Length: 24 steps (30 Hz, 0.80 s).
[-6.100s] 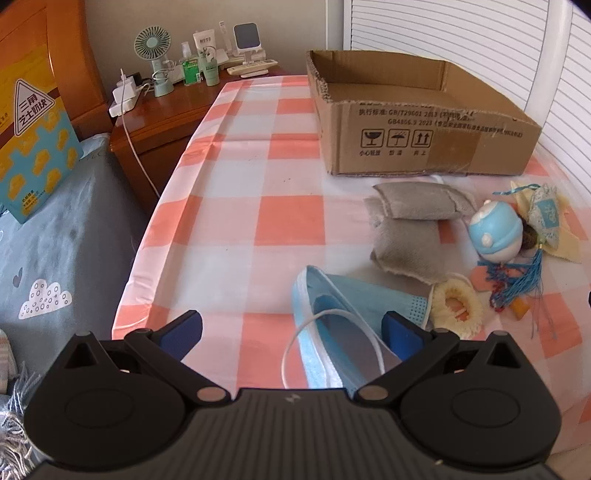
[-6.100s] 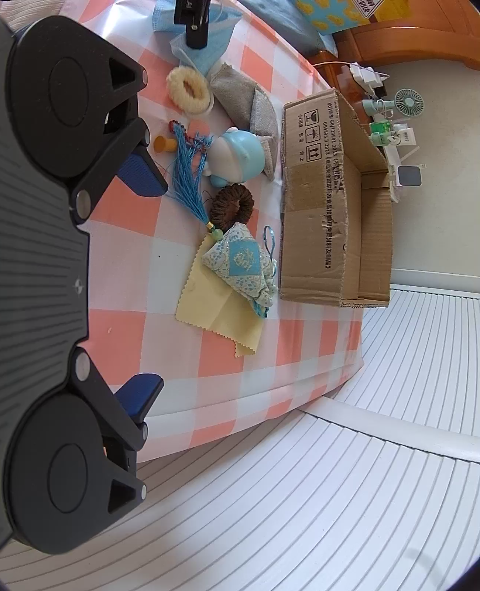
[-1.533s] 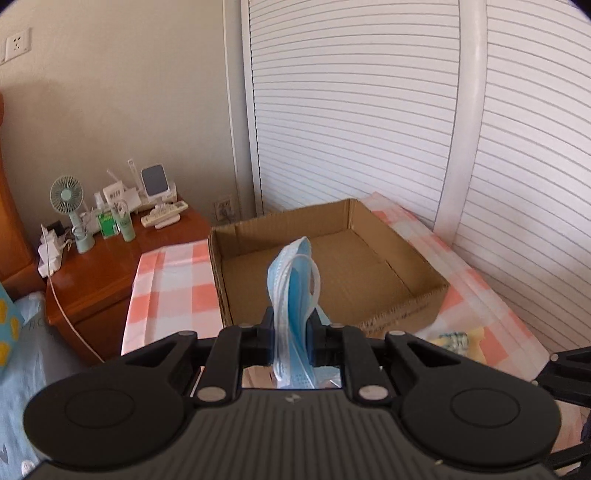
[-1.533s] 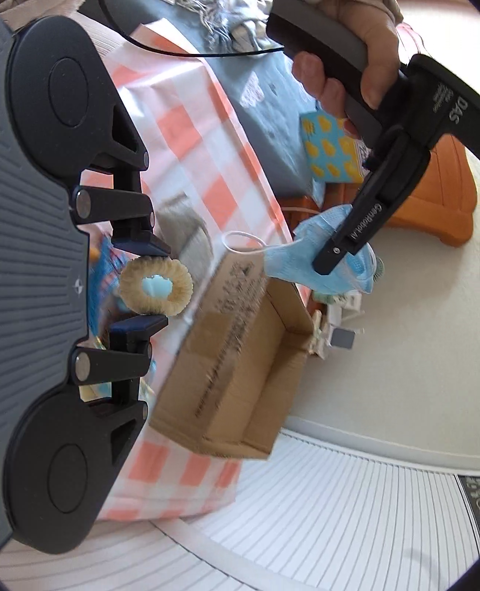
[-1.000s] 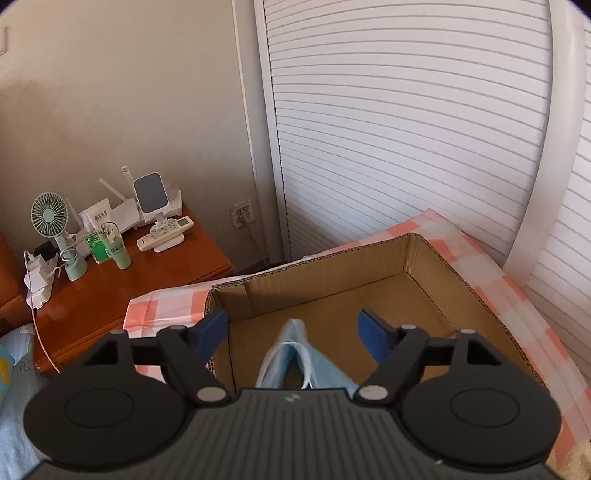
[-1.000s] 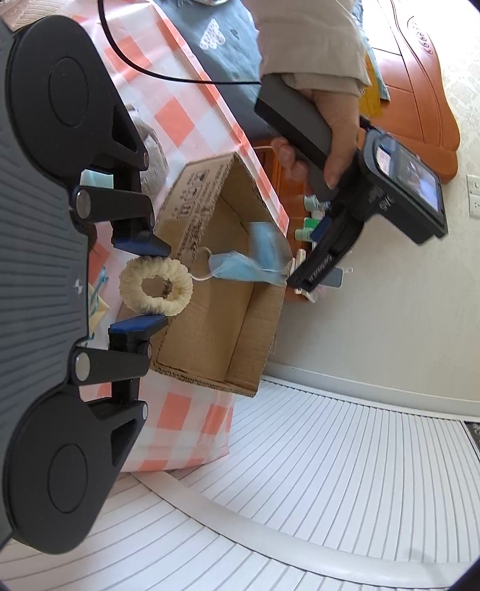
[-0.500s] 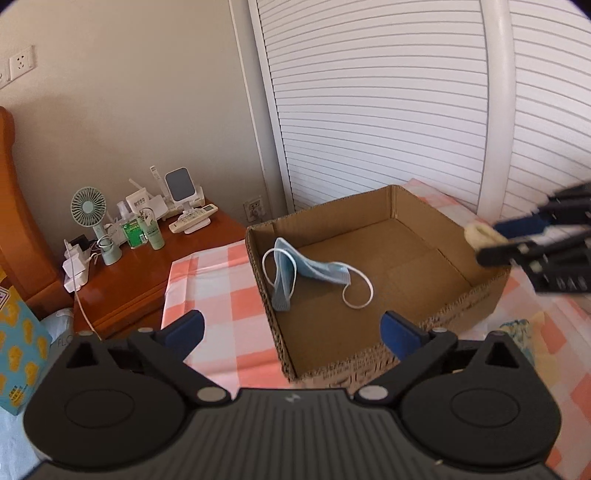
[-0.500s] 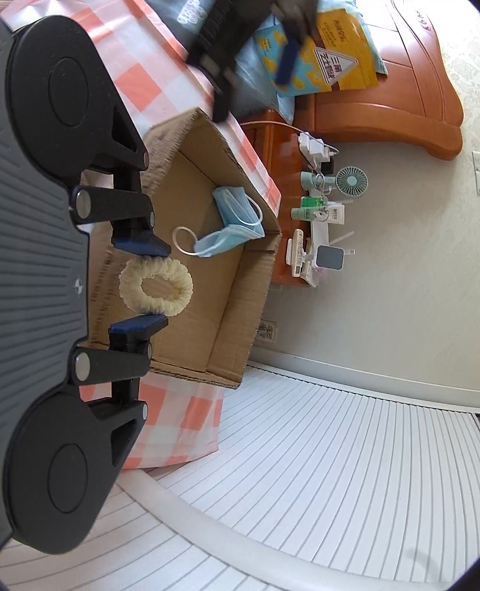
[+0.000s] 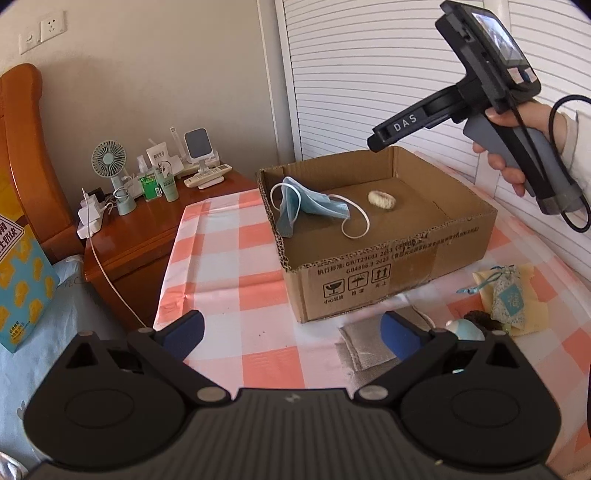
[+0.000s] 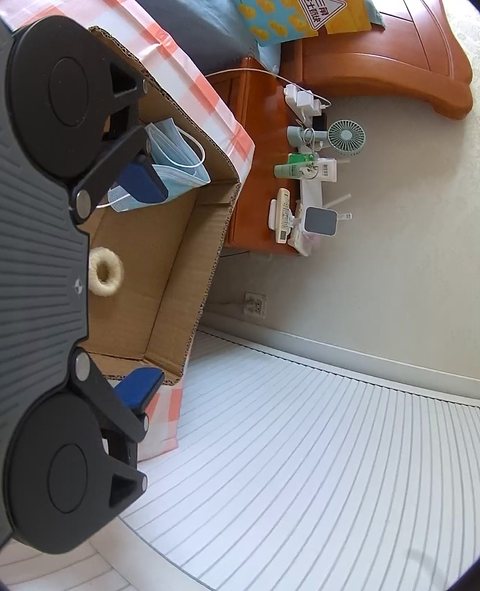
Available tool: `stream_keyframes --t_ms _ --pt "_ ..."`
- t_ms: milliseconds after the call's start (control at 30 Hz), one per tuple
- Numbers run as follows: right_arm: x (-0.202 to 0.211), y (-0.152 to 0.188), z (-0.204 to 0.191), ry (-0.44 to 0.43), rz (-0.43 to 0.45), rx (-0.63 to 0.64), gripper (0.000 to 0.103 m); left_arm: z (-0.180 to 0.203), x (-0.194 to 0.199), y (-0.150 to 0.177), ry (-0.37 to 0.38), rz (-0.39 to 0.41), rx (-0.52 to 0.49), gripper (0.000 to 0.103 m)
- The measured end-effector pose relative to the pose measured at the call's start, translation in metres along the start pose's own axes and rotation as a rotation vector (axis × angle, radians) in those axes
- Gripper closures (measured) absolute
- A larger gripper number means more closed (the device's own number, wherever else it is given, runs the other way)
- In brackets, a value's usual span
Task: Organize soft objects
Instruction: 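Open both grippers to drop the mask and hair ring into the box, then move the left tool to the grey pouch while the right tool approaches the blue sachet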
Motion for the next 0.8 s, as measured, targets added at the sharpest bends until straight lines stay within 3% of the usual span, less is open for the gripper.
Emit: stream_keyframes --t_ms 433,633,800 --pt "0.046 0.038 -0.008 0.008 -0.015 -0.051 0.0 0.004 0.008 0.008 -0.012 -0.004 0.011 0.002" --pt "0.07 0.079 -0.007 0.03 -0.038 -0.104 0.0 0.005 0.012 0.015 -0.019 -0.012 0.011 0.002" --pt "0.081 0.132 -0.005 0.057 -0.103 -0.199 0.0 0.007 0.01 0.022 -0.012 -0.032 0.019 0.002"
Point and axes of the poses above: each gripper's, at about its wrist camera, not at the fingertips, and x roughly against the way its jaws point, z to its right, y to its underside, the point moved 9 cm from there along -x, roughly the way its jaws point, and after that the axes turned 7 degrees about -y, right-handed, at the moved point
